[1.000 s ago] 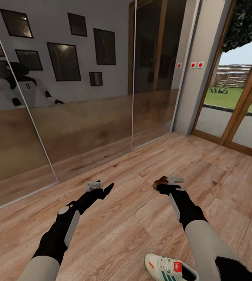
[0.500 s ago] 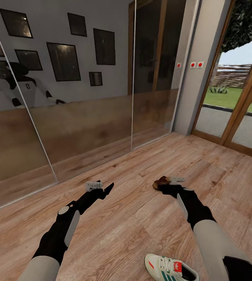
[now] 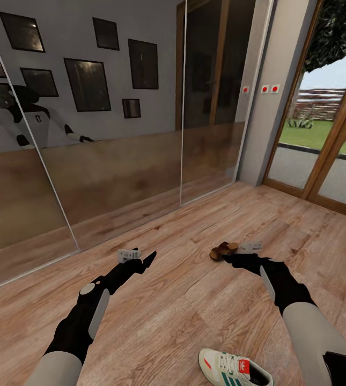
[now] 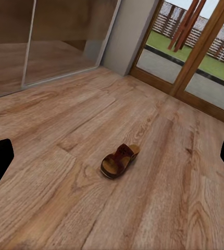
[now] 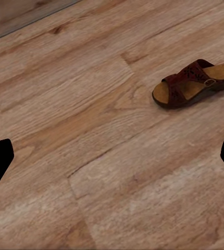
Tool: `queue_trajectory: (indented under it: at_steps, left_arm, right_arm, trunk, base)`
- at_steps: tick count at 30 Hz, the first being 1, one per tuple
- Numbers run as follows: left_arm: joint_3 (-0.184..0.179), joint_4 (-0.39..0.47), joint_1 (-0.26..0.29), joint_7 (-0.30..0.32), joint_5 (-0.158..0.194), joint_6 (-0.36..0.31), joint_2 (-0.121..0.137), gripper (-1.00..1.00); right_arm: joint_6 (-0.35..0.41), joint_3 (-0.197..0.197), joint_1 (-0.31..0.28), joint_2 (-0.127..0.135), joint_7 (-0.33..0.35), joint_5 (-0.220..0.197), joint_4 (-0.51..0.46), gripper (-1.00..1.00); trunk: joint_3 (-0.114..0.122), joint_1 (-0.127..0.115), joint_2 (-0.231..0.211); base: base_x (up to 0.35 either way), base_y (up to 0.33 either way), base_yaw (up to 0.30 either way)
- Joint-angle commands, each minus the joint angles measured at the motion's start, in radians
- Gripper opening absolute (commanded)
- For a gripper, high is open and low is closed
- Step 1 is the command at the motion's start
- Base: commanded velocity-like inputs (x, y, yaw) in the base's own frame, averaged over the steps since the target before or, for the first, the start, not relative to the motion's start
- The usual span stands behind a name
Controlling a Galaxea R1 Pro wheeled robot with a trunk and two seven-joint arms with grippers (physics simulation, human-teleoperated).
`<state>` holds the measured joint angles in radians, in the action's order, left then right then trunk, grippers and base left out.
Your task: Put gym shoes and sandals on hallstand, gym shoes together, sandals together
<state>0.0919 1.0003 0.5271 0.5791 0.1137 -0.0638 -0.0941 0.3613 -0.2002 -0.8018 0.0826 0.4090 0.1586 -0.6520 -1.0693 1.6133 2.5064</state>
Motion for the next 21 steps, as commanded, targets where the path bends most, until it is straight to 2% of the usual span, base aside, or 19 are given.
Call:
queue_trajectory:
  at_steps: [1, 16, 19, 21]
  left_arm:
    - [0.003, 0.0, 0.001, 0.007, 0.007, -0.007, -0.001, 1.0]
    - [0.003, 0.0, 0.001, 0.007, 0.007, -0.007, -0.001, 1.0]
    - [0.003, 0.0, 0.001, 0.007, 0.007, -0.007, -0.001, 1.0]
    - [0.003, 0.0, 0.001, 0.007, 0.007, -0.007, -0.001, 1.0]
  right_arm:
    - [0.004, -0.005, -0.001, 0.0, 0.01, 0.01, -0.002, 1.0]
    - [0.004, -0.005, -0.001, 0.001, 0.016, 0.01, -0.002, 1.0]
    - [0.004, -0.006, -0.001, 0.004, 0.042, 0.009, -0.002, 1.0]
    - [0.004, -0.006, -0.001, 0.014, 0.107, 0.009, -0.002, 1.0]
  trunk:
    - [-0.001, 0.0, 0.0]
    - [-0.001, 0.0, 0.0]
    - [-0.001, 0.0, 0.0]
    - [-0.001, 0.0, 0.0]
  base:
    - [0.0, 0.0, 0.0]
    - [0.0, 0.0, 0.0]
    - [0.0, 0.0, 0.0]
    - [0.0, 0.0, 0.0]
